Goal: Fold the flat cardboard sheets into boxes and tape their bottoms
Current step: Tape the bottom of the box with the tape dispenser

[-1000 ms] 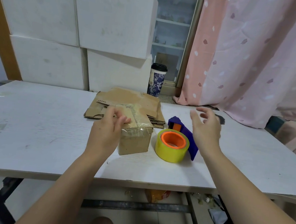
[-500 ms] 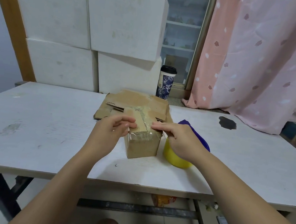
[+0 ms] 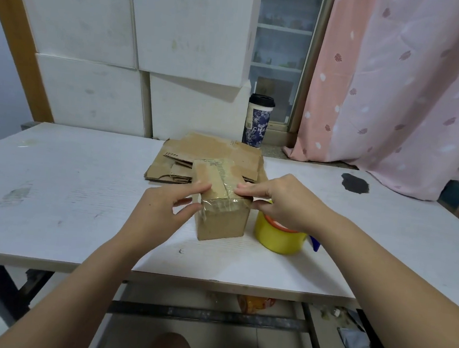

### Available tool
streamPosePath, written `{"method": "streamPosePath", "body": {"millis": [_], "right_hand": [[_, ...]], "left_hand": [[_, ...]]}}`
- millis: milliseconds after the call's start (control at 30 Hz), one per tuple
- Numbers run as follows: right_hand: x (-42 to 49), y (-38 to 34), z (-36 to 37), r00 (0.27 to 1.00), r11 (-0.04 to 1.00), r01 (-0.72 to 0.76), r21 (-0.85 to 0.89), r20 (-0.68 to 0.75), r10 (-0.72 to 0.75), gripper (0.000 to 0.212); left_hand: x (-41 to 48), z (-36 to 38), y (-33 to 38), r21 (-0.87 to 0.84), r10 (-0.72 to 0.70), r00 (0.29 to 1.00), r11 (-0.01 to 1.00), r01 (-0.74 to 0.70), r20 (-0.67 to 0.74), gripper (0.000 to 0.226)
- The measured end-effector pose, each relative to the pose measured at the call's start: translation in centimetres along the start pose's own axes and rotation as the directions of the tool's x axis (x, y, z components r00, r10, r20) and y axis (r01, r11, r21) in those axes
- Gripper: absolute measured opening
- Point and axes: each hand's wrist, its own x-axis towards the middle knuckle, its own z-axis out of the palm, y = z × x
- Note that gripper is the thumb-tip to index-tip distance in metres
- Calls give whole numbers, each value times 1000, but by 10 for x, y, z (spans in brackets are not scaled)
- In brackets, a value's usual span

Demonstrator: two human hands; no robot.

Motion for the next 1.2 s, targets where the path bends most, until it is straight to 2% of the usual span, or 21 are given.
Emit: {"method": "streamPosePath", "body": {"millis": [200,333,467,733,867,1033,1200], "right_hand": [[-7,1,14,991,999,-13,36,-131,18,35],[-10,0,21,981,997,-28,77,-192,42,33],[-14,-3,23,980,991,-72,108,-179,91,37],[-19,-10,32,956,984,-43,171,-278,90,34],[-22,-12,38,937,988,-30,152,-339,80,33],[-21,-19,45,909,990,-48,133,-406,99,31],[-23,-23,47,901,991,-72,112,-418,113,32]], "left_hand": [[-6,8,-4,30,44,998,999,-42,-41,57],[-10,19,-7,86,114,985,991,-103,-132,48],[-11,27,-9,165,193,966,972,-164,-175,37],[-5,26,-9,98,149,977,986,-135,-155,26],[-4,25,-10,91,162,976,985,-150,-147,25],[-4,29,-11,-6,117,981,993,-119,-153,27],[-7,37,-9,-55,108,976,991,-120,-187,23]]}}
